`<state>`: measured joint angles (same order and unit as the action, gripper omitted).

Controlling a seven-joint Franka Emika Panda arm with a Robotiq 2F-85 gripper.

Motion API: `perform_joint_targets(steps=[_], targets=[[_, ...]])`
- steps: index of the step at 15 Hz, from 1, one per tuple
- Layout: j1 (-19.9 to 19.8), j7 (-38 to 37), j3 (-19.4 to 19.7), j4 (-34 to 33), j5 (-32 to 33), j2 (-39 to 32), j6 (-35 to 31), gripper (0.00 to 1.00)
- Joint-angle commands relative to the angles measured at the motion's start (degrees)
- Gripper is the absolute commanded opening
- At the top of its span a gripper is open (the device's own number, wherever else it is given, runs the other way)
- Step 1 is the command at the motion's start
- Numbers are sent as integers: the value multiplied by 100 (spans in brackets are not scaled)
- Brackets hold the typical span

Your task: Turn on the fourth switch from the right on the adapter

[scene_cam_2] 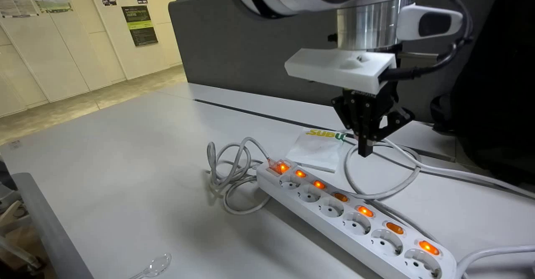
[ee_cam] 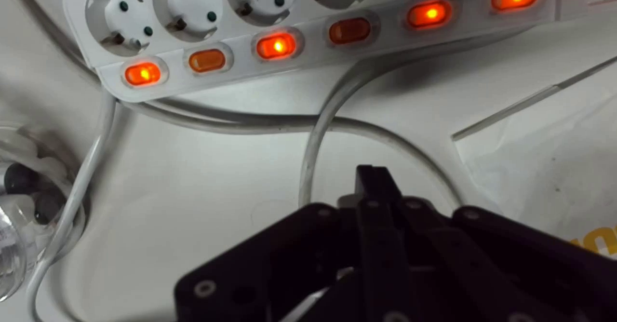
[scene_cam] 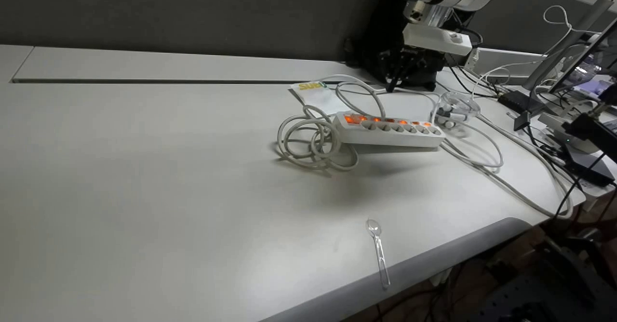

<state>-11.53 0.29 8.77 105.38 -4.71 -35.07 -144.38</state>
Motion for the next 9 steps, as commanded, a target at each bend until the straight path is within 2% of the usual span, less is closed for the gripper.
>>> perform_joint_targets(steps=[1,9], targets=[[-181,13,-54,18,-65,-6,369,0],[-281,100,9,198,37,46,857,0]])
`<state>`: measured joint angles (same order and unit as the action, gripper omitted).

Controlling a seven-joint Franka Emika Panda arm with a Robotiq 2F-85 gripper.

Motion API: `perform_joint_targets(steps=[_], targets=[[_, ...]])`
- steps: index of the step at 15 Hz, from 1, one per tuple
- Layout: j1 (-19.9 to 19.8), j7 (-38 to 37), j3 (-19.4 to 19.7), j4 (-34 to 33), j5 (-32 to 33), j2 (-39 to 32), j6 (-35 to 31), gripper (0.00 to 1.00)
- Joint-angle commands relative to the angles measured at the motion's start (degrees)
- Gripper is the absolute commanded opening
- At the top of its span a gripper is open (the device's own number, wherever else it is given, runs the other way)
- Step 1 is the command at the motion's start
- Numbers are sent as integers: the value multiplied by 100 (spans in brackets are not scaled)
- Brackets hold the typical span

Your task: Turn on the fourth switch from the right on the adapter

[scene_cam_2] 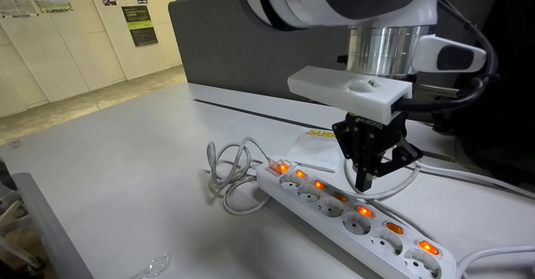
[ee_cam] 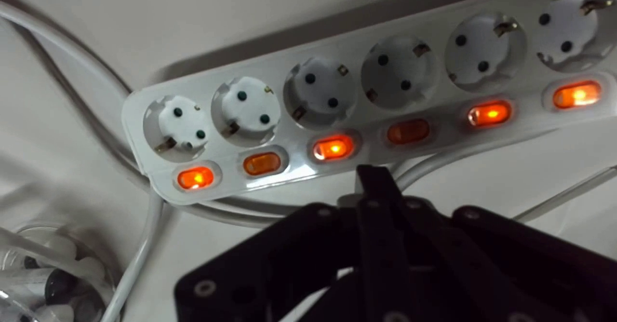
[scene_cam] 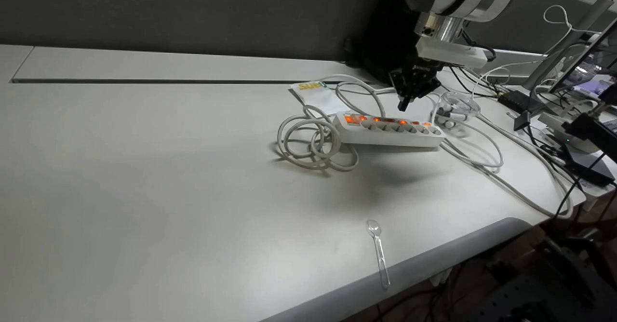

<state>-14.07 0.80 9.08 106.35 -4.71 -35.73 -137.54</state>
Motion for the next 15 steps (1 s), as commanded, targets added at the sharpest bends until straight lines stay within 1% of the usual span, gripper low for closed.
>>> perform_joint_targets(steps=[1,5,12,15], targets=[[-15,60,-18,100,52,94,211,0],[44,82,-29,122,117,49,326,0],[22,149,-77,89,55,-14,254,0],[74,165,-83,145,102,-33,30,0]])
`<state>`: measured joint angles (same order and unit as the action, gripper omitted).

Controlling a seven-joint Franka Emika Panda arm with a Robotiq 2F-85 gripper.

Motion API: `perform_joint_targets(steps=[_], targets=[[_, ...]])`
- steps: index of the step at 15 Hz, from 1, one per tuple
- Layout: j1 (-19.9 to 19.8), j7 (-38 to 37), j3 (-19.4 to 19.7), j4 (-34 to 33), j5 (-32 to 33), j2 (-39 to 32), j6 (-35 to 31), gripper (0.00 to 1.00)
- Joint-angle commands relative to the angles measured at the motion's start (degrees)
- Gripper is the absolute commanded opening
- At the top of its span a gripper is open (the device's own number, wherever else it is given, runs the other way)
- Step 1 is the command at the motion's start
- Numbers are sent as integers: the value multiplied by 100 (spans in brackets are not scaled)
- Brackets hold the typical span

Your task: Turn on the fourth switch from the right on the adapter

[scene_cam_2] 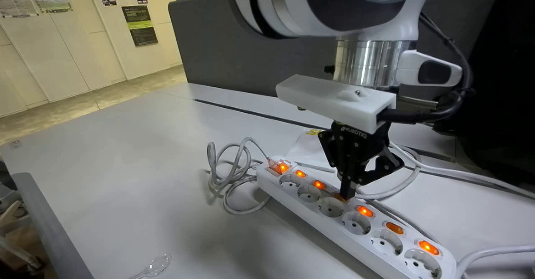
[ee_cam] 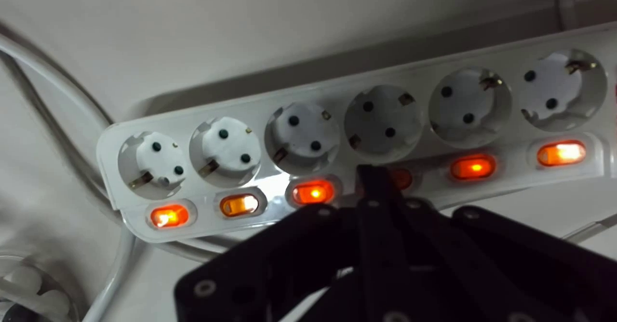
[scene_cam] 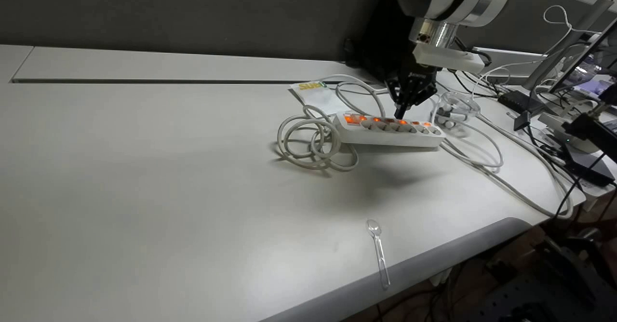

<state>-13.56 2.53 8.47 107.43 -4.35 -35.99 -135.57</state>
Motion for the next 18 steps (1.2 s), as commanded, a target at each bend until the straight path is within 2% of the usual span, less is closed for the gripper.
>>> perform_joint_targets(steps=[1,8,18], targets=[[33,14,-33,54,74,-8,-225,0],[50,138,-105,116,60,-104,-517,0],[39,136,-44,135,93,-108,-470,0]])
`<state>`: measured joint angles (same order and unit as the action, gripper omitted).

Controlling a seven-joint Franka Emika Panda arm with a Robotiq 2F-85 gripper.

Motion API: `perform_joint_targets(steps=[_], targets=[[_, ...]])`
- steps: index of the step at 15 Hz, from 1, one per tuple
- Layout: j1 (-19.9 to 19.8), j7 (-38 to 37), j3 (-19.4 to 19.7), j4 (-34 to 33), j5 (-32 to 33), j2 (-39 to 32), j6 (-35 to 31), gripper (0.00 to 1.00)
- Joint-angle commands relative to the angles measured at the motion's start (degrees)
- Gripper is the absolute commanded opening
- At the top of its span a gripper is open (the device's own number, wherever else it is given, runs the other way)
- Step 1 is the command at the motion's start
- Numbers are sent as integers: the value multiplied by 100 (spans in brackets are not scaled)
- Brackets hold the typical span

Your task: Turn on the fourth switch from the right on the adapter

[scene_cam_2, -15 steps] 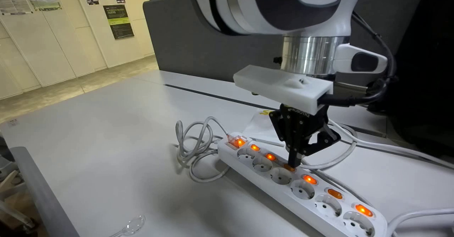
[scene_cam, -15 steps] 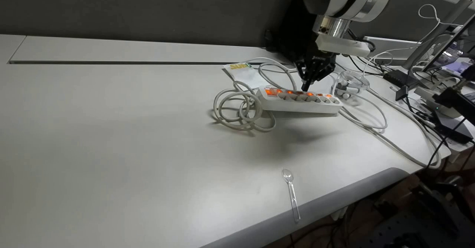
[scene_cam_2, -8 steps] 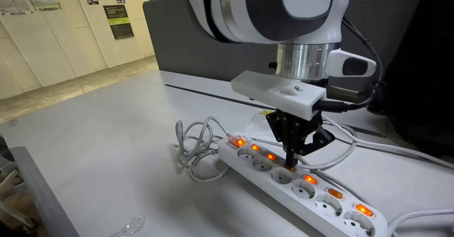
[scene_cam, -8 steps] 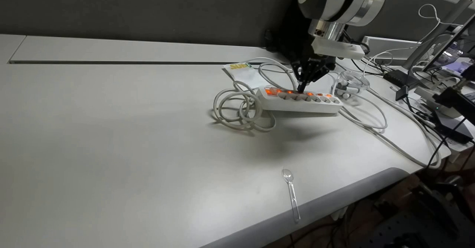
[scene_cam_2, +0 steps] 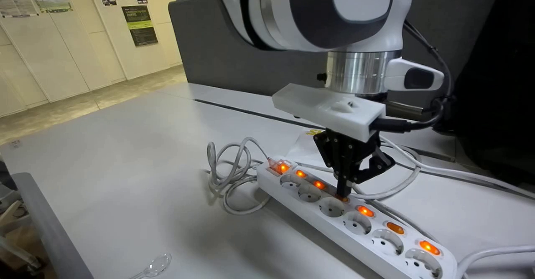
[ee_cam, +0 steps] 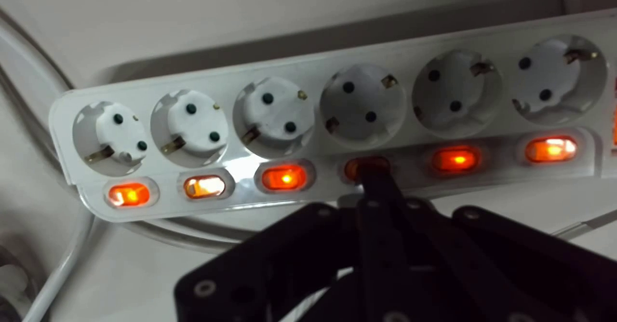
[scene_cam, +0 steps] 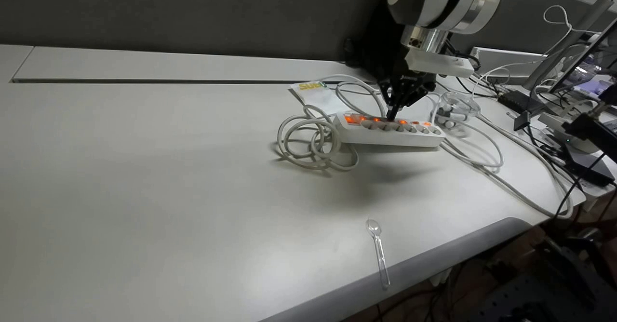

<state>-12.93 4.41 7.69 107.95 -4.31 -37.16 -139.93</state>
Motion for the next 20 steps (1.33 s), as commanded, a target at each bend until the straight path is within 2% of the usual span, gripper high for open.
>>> perform_joint_targets(steps=[1,6,11,14,17,20], targets=[[-46,-46,33,69,72,-8,-7,0],[-211,102,-15,-2,-25,-119,-32,0],[-698,863,-304,-294,-377,-321,368,0],[-1080,1530,-515,-663,-707,-524,983,0],[-1490,2463,-669,-1284,-861,-868,2054,0],[-1528,2530,-577,-1692,-834,-1051,3014,0]])
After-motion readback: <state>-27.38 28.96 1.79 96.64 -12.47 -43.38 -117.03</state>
